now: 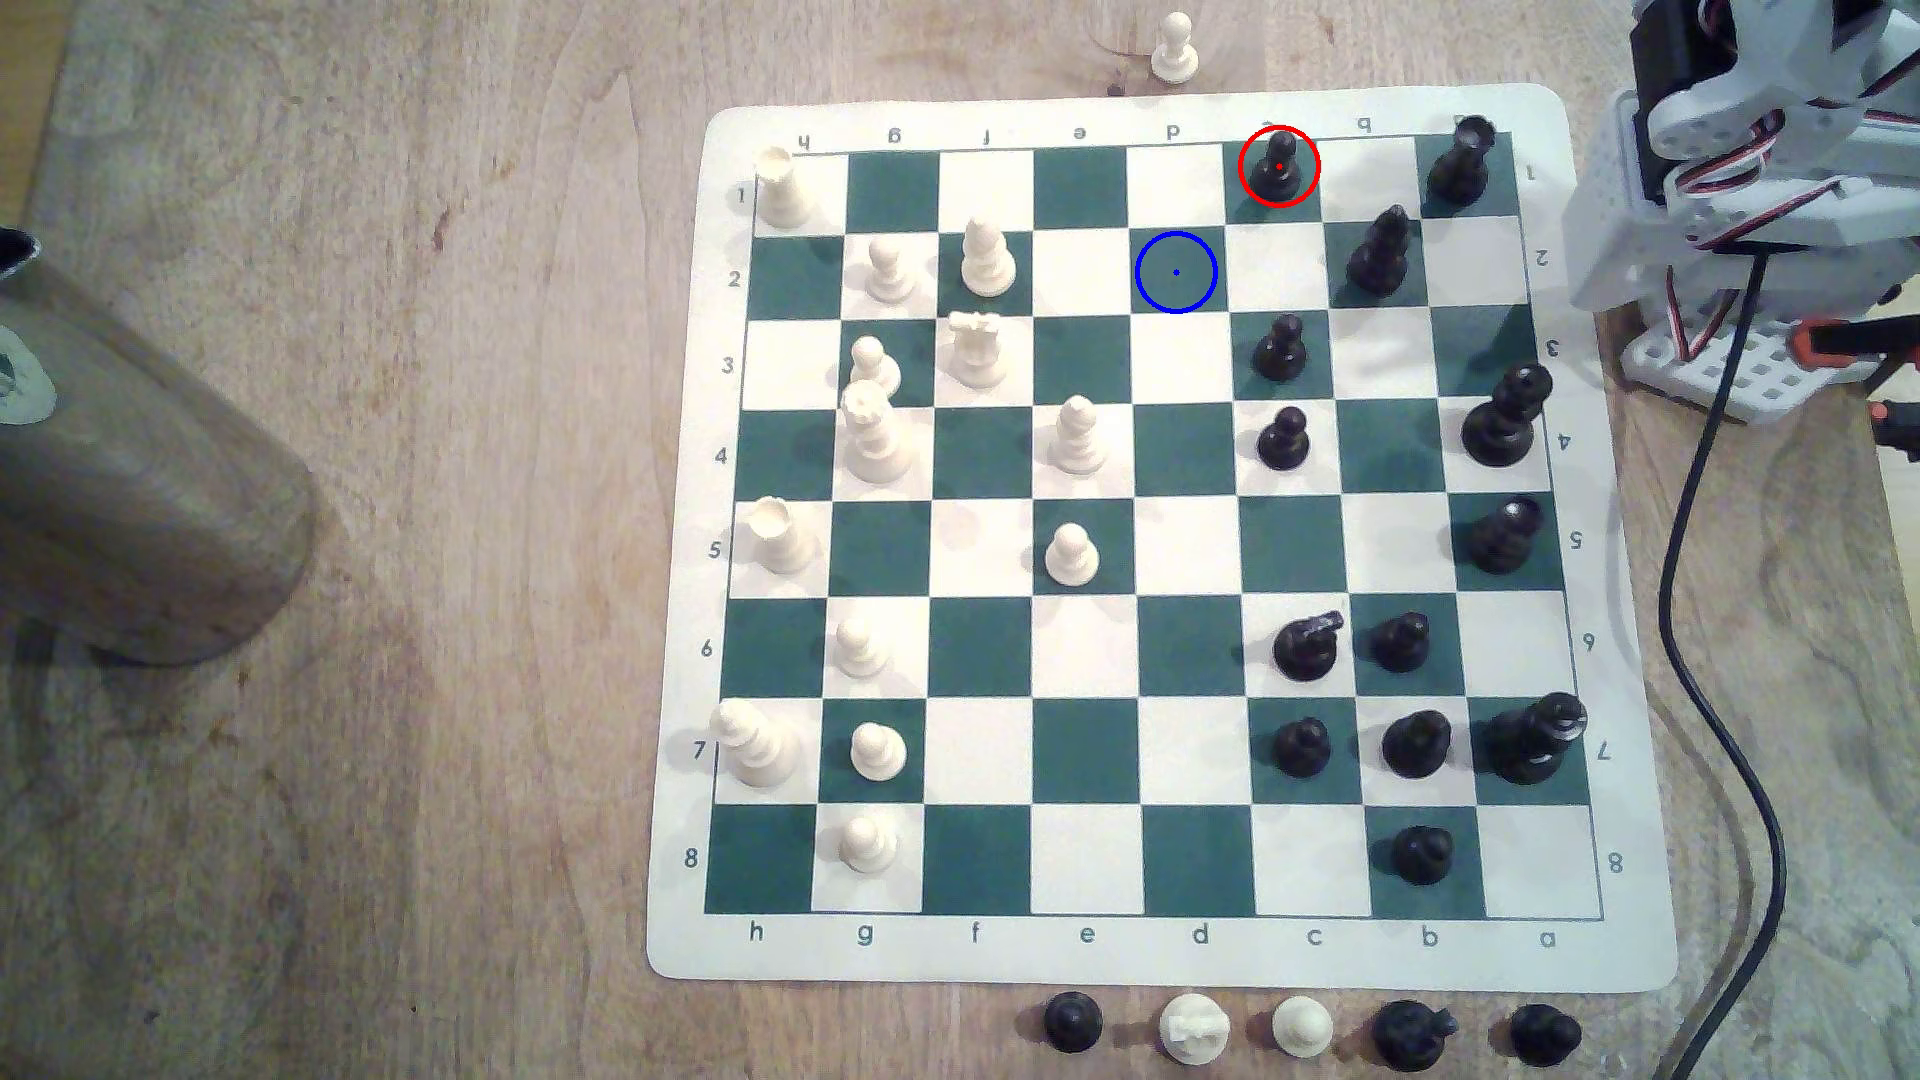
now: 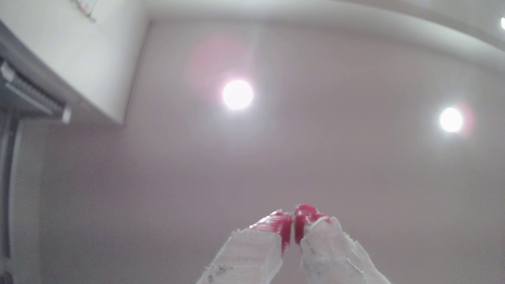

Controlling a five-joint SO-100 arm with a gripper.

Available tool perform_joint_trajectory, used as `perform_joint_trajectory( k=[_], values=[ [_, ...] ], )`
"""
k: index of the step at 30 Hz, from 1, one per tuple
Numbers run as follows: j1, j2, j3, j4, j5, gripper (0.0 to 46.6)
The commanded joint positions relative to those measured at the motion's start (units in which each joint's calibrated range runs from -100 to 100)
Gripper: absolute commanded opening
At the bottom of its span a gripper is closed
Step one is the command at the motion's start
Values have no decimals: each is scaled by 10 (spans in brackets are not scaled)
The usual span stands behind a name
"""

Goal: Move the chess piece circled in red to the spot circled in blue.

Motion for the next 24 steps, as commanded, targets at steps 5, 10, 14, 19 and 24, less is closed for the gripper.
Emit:
perform_joint_trajectory(
  k=[5, 10, 14, 19, 24],
  values=[
    [26, -3, -13, 201, 1, 2],
    [31, -3, -57, 461, -2, 2],
    [39, -1, -122, 669, -2, 2],
    [39, 0, -186, 870, -3, 2],
    [40, 0, -264, 1107, -3, 2]
  ],
)
